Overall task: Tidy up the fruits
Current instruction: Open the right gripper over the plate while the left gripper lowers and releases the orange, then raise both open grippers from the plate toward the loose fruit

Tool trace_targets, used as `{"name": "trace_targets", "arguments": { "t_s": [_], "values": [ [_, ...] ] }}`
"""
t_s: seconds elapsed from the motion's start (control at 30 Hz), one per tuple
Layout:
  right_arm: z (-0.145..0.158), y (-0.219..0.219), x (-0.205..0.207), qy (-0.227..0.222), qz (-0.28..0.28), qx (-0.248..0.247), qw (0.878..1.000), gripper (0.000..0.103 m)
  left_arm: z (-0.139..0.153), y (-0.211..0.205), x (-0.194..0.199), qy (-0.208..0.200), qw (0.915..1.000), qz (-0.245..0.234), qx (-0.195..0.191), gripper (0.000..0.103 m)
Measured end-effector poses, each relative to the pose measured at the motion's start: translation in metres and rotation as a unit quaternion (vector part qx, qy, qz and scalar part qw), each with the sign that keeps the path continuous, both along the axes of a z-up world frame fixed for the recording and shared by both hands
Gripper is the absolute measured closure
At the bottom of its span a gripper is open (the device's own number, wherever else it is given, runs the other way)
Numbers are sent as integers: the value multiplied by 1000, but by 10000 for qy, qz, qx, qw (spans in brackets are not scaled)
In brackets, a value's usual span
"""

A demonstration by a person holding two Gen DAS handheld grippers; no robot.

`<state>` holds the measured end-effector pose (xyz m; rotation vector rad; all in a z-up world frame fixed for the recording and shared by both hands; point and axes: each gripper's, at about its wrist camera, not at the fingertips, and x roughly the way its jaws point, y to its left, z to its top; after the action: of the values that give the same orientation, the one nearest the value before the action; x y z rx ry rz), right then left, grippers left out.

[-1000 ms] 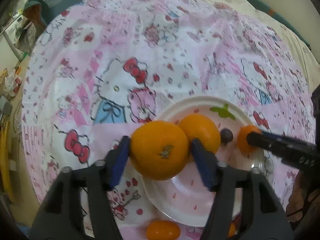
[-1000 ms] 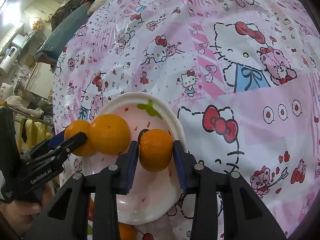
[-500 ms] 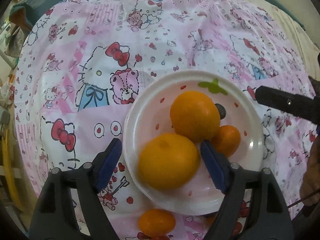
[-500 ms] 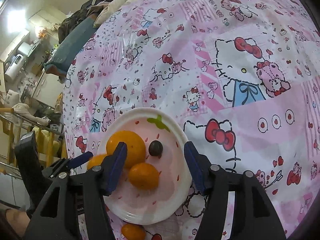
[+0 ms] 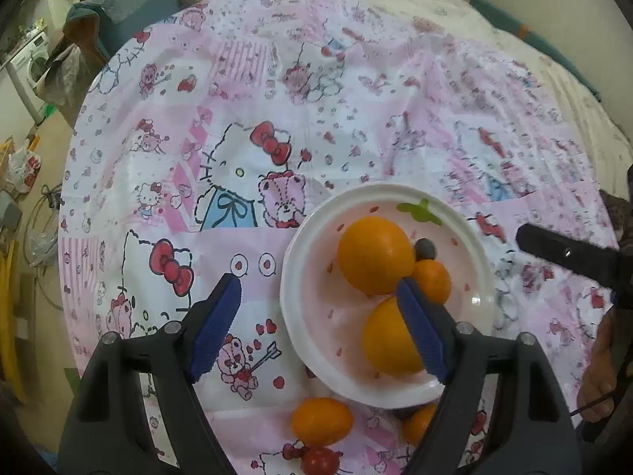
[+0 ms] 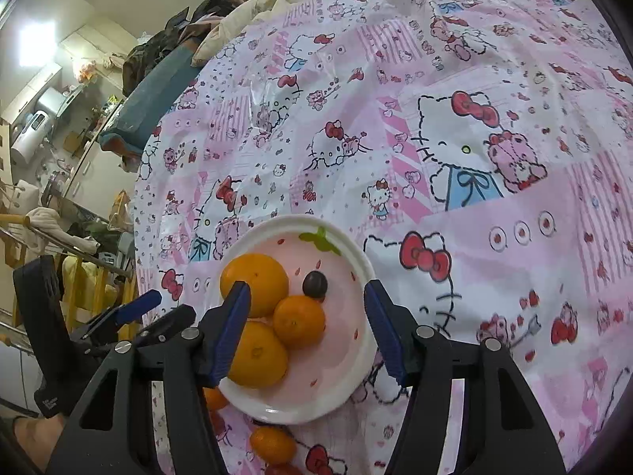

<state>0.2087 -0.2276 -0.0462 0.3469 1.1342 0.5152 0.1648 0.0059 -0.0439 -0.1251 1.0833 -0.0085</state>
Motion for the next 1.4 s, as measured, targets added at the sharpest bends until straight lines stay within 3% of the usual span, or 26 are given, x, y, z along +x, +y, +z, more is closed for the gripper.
{"name": "trace_targets", "arguments": {
  "t_s": [0.27, 0.33, 0.4, 0.77, 0.97, 1.13, 1.2, 1.27, 1.4],
  "values": [
    [16, -5, -33, -199, 0, -148, 9997, 38, 21, 3, -15, -255, 9997, 62, 14, 24],
    [20, -7, -41, -272, -44, -228, 9994, 32, 26, 4, -19, -334, 9994, 107, 59, 14],
    [26, -8, -50, -421, -122, -295, 9986, 17, 31, 5, -25, -412, 9990, 134, 100, 9],
    [35, -11, -92, -425, -123, -196, 9988, 17, 39, 3, -65, -205, 9994, 230, 163, 9],
    [32, -6, -108, -350, -18, -326, 9989, 17, 38, -1, -91, -131, 9997, 198, -62, 9],
    [16, -5, -118, 15, -18, -298, 9996, 17, 35, 1, -102, 63, 9996, 269, -111, 9],
    [4, -5, -118, 335, -24, -97, 9994, 17, 37, 3, -106, 37, 9994, 278, -214, 9],
    [-11, -5, -115, 750, -52, 132, 9971, 17, 38, 4, -110, -22, 9994, 339, -37, 9],
    [-21, -2, -113, 954, -118, 12, 9954, 17, 34, 13, -115, 43, 9987, 515, -29, 9]
  ]
}}
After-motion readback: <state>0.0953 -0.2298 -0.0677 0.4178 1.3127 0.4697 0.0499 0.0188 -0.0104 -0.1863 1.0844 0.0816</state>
